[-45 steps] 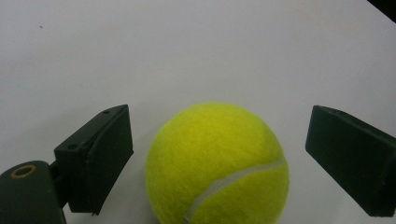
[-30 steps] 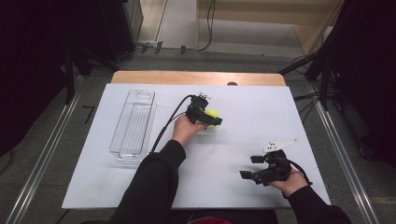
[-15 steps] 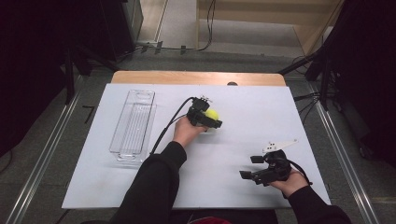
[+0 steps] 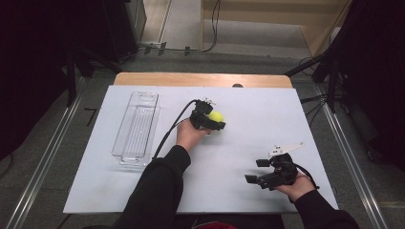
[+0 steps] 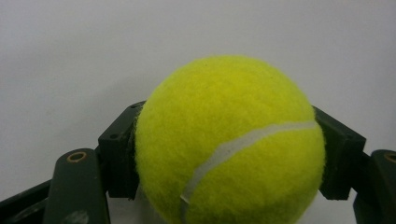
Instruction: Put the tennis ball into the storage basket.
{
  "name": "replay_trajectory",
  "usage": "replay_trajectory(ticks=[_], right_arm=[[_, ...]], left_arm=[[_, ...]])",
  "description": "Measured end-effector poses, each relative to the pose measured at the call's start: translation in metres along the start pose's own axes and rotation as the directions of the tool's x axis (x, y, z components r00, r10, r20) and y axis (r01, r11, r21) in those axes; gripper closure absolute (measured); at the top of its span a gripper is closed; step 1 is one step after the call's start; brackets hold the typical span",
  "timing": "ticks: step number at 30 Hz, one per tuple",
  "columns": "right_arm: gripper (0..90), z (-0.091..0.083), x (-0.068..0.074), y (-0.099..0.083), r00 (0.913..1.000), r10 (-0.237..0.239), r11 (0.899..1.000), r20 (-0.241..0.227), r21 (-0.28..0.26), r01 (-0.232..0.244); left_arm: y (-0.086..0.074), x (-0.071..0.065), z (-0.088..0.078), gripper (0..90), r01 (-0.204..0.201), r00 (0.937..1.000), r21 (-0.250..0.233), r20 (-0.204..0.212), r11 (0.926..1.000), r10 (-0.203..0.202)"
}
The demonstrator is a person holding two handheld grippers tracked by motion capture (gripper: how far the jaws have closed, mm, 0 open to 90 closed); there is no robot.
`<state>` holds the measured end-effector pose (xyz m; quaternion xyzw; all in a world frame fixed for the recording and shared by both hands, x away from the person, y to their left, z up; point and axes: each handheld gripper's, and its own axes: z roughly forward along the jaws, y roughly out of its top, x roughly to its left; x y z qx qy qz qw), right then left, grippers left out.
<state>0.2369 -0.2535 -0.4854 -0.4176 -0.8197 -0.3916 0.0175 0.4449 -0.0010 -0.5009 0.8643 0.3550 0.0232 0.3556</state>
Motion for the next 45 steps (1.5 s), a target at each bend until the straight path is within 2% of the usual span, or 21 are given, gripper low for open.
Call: replay_trajectory(ticks=[5,6,9,12,23,32,35,45], right_arm=[[12.7,0.000,0.000,0.000,1.0000,0.002,1.000,-0.001,-0.001,-0.002],[12.7,0.000,0.000,0.000,1.0000,0.002,1.000,0.000,0.000,-0.002],[12.7,0.000,0.000,0.000,1.0000,0.002,1.000,0.000,-0.001,-0.002],[12.7,0.000,0.000,0.000,1.0000,0.002,1.000,0.000,0.000,-0.002],[12.7,0.000,0.000,0.000,1.0000,0.002,1.000,0.003,0.001,-0.002],[12.7,0.000,-0.001,0.000,1.0000,0.002,1.000,0.004,0.003,-0.002],[12.7,0.000,-0.001,0.000,1.0000,0.002,1.000,0.004,0.003,-0.002],[12.7,0.000,0.000,0.000,1.0000,0.002,1.000,0.006,0.003,-0.002]], left_arm=[[0.000,-0.001,0.000,26.7,0.001,1.0000,0.002,-0.004,1.0000,-0.001],[0.001,-0.003,-0.001,26.7,-0.016,0.9997,0.013,-0.016,0.9998,0.016],[0.001,-0.004,-0.002,26.7,-0.018,0.9997,0.016,-0.017,0.9997,0.018],[0.002,-0.004,-0.006,26.8,-0.005,1.0000,0.016,0.002,0.9999,0.005],[0.004,-0.008,-0.021,26.7,-0.003,0.9995,0.019,0.032,0.9998,0.003],[0.000,-0.010,-0.030,26.7,-0.005,0.9984,0.033,0.057,0.9994,0.003],[-0.002,-0.012,-0.034,26.6,-0.017,0.9977,0.048,0.066,0.9987,0.014],[-0.003,-0.017,-0.045,26.6,-0.023,0.9959,0.045,0.088,0.9987,0.019]])
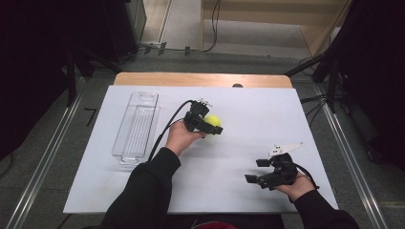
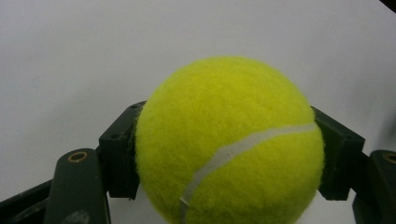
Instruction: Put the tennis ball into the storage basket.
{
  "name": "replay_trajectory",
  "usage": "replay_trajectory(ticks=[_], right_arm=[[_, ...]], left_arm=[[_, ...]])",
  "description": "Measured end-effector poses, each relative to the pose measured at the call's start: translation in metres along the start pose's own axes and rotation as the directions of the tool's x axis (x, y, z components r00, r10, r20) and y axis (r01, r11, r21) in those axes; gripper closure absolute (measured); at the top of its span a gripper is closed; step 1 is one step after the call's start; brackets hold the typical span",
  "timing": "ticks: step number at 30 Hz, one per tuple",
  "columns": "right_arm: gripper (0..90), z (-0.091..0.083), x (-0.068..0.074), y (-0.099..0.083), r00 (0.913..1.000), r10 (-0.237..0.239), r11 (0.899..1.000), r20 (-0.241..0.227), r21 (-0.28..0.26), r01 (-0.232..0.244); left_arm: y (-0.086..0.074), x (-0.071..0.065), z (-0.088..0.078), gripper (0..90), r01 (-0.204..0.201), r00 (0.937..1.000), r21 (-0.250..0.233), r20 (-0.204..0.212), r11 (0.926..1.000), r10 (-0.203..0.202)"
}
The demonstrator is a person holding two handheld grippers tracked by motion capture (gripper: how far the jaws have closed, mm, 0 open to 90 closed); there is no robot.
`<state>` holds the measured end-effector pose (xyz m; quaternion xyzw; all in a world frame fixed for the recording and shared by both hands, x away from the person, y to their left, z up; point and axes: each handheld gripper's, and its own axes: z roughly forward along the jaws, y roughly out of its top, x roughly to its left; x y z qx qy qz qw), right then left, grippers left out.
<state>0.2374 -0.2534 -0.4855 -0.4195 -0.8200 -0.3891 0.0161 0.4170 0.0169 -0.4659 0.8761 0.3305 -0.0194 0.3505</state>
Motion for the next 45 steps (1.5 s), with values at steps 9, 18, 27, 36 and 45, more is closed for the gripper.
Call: replay_trajectory(ticks=[9,18,27,36,45], right_arm=[[12.7,0.000,0.000,0.001,1.0000,-0.002,1.000,0.000,-0.003,0.002],[12.7,0.000,0.001,0.001,1.0000,-0.007,1.000,-0.001,0.000,0.007],[12.7,0.000,0.001,0.001,1.0000,-0.004,1.000,0.001,-0.001,0.004],[12.7,0.000,0.001,0.001,1.0000,-0.003,1.000,0.001,-0.002,0.003],[12.7,0.000,0.001,0.001,1.0000,-0.003,1.000,0.002,-0.002,0.003]], left_arm=[[0.002,0.001,-0.015,26.6,0.003,0.9999,-0.003,0.010,1.0000,-0.003],[0.004,-0.001,-0.023,26.6,-0.002,0.9995,0.005,0.031,1.0000,0.002],[0.005,-0.004,-0.029,26.6,-0.018,0.9995,0.013,0.028,0.9998,0.018],[0.006,-0.005,-0.036,26.6,-0.023,0.9989,0.018,0.041,0.9996,0.022],[0.006,-0.002,-0.046,26.6,-0.014,0.9989,0.012,0.046,0.9998,0.013]])
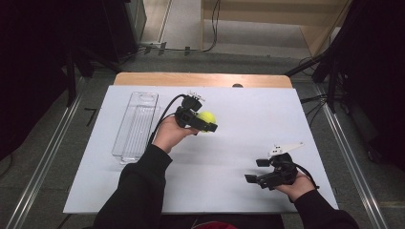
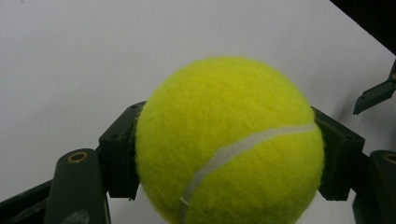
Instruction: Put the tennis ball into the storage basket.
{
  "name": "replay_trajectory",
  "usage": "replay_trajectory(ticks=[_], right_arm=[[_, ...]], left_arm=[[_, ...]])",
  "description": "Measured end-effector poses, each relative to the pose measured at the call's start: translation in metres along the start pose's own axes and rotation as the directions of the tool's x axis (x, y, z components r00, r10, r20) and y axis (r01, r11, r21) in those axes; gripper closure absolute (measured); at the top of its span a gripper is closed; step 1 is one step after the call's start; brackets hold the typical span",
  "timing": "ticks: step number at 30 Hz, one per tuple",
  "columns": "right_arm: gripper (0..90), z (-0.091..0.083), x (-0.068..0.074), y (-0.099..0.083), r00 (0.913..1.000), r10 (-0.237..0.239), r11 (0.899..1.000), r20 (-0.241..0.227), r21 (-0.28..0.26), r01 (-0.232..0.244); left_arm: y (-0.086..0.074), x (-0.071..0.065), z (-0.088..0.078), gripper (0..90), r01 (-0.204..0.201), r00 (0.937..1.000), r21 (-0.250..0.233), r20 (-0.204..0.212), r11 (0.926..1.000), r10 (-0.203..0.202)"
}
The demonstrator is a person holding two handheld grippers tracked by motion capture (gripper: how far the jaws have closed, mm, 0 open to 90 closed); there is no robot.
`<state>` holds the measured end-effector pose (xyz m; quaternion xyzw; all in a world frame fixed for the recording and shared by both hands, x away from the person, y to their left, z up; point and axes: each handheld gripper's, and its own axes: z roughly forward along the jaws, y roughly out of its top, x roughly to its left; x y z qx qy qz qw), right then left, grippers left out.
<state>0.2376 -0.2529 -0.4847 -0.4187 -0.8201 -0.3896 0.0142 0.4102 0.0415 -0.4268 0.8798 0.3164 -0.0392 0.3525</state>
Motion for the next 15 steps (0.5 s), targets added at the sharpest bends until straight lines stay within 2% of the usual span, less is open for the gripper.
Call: replay_trajectory(ticks=[5,15], right_arm=[[12.7,-0.001,0.000,0.000,1.0000,0.002,1.000,0.003,0.001,-0.002],[12.7,-0.002,0.000,0.000,1.0000,-0.007,1.000,0.003,-0.002,0.007]], left_arm=[[0.000,0.003,-0.006,26.6,0.011,0.9999,-0.006,-0.002,0.9999,-0.011],[0.000,0.005,-0.017,26.6,0.009,0.9999,-0.006,-0.007,0.9999,-0.009]])
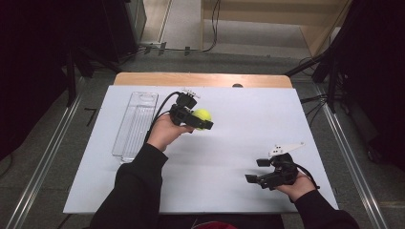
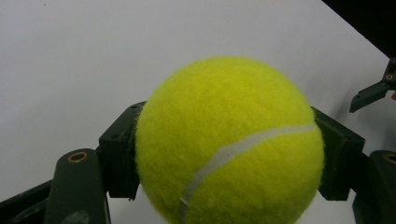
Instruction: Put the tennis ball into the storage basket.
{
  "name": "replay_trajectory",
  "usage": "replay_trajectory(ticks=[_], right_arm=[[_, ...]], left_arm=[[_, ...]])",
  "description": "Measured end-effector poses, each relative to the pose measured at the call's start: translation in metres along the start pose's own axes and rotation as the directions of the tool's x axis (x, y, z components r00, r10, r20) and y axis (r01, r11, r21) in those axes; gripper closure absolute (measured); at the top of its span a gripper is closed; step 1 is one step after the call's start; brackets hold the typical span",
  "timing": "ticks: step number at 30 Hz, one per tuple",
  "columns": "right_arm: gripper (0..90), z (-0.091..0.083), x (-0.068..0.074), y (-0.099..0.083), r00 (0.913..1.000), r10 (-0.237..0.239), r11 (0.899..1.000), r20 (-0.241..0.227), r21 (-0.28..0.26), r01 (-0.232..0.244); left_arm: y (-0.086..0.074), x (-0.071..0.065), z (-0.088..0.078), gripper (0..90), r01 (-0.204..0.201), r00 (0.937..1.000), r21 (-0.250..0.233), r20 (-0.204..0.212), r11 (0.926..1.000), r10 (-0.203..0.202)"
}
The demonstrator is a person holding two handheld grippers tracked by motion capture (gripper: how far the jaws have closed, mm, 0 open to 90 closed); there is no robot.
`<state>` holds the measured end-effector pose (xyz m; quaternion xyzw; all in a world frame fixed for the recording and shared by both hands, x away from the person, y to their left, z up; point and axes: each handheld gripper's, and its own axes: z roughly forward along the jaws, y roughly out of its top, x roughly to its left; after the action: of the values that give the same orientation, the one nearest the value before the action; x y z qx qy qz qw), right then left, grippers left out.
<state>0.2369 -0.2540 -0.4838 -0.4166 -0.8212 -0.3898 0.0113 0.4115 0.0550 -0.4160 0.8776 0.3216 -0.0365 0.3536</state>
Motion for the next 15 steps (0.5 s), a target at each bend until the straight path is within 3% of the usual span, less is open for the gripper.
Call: replay_trajectory(ticks=[15], right_arm=[[12.7,-0.001,0.000,0.000,1.0000,-0.001,1.000,0.002,-0.001,0.001]], left_arm=[[-0.003,0.006,-0.011,26.6,-0.001,0.9999,-0.014,-0.011,0.9999,0.000]])
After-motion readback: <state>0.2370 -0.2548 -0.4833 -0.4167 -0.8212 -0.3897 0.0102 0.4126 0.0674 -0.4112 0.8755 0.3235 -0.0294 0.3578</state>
